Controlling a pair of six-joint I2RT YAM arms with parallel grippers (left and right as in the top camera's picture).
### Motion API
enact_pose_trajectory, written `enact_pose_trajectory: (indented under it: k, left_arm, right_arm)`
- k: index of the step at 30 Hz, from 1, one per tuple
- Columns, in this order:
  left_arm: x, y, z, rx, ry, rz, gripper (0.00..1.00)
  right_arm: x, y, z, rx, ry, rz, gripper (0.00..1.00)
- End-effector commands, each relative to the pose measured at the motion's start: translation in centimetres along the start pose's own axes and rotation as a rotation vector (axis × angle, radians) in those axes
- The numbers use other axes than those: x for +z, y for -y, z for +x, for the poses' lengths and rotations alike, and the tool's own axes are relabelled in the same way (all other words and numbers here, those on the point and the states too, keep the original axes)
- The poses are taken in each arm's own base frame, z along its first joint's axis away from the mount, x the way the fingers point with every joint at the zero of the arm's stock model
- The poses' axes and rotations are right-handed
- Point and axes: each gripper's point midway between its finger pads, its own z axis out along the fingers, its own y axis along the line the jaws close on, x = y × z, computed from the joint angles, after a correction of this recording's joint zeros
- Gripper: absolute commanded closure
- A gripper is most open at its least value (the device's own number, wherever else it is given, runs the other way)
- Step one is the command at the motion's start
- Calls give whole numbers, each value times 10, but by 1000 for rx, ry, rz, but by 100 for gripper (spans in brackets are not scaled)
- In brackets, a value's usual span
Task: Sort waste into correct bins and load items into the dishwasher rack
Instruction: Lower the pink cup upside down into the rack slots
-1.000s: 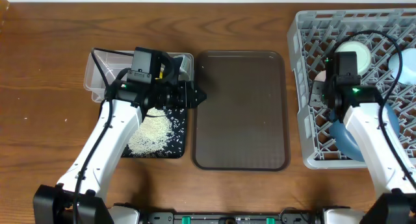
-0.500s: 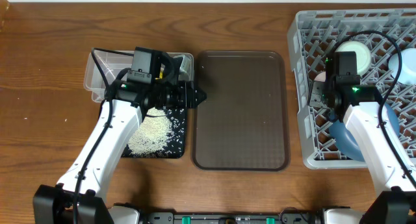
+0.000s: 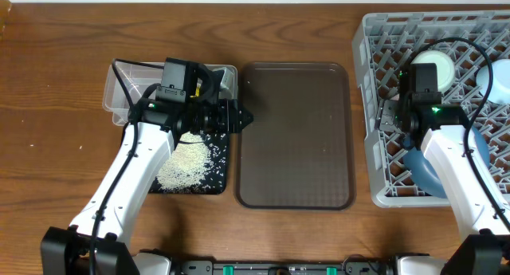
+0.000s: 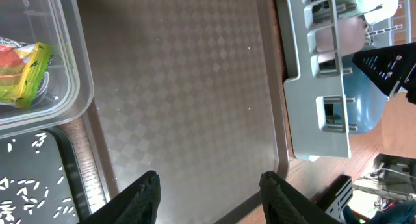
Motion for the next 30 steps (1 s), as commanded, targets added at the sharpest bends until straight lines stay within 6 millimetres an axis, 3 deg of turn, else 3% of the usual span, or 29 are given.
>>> enact_pose_trajectory:
  k: [1,9,12,18,23,27,29,30]
  left_arm:
    - [4,-5,3,4,-13,-14,47]
    - [4,-6,2,5,-10,-19,47]
    - [4,-11,0,6,2,-51,46]
    - [3,-20,-4,10,24,-105,38]
    - [-4,-45,-20,-52,105,-236,34]
    - [-17,-62,-44,-107,210,-275,31]
    - [-23,-70,-51,-117,242,-291,15]
    - [-26,-74,-52,-126,248,-300,14]
  right_arm:
    - [-4,5,-9,21,22,14,24]
    - [-4,-7,-17,27,47,-51,12]
    - [-7,-24,-27,33,83,-147,1]
    - [-25,-77,-39,15,115,-465,1]
    - [-26,-79,-40,15,120,-472,1]
    - [-26,-78,-40,15,120,-472,1]
    - [-26,-78,-40,15,120,-472,1]
    - [-26,-79,-40,15,120,-472,1]
